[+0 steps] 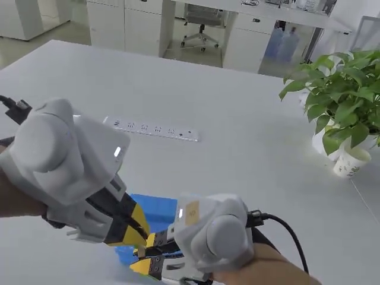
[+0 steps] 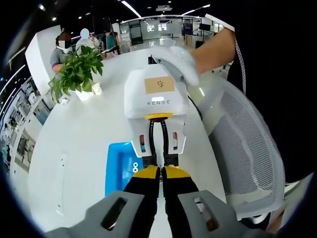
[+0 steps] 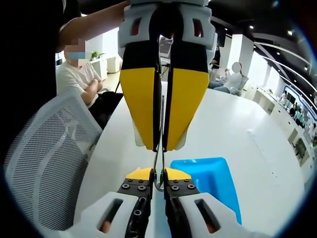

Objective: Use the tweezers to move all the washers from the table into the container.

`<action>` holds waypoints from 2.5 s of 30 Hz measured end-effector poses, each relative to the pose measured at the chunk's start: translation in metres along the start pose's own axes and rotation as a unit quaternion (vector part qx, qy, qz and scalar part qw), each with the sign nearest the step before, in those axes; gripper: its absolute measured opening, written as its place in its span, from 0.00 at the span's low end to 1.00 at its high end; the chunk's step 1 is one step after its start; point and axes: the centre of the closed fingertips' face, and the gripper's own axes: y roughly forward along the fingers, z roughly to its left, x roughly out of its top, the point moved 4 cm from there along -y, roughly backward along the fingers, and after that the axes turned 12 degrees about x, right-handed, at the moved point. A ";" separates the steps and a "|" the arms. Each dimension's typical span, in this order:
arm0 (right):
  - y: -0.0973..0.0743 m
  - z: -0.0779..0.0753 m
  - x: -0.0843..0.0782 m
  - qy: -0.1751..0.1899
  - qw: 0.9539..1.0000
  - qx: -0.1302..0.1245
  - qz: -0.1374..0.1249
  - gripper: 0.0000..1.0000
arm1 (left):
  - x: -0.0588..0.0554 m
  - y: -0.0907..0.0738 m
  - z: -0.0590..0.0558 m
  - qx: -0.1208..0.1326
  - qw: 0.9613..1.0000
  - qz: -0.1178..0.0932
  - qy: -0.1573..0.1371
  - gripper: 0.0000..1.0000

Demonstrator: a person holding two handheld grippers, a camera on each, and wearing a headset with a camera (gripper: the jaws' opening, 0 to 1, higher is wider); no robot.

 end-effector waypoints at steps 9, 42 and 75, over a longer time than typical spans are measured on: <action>-0.007 -0.014 0.000 -0.003 1.000 -0.009 -0.001 0.09 | 0.001 0.001 0.015 0.002 1.000 -0.005 0.006 0.05; 0.005 -0.056 -0.027 0.013 1.000 -0.005 0.003 0.09 | -0.026 0.030 0.047 0.006 1.000 -0.003 -0.001 0.05; 0.026 -0.065 -0.062 0.036 0.999 0.023 0.032 0.10 | -0.053 0.062 0.048 -0.012 1.000 0.014 -0.016 0.05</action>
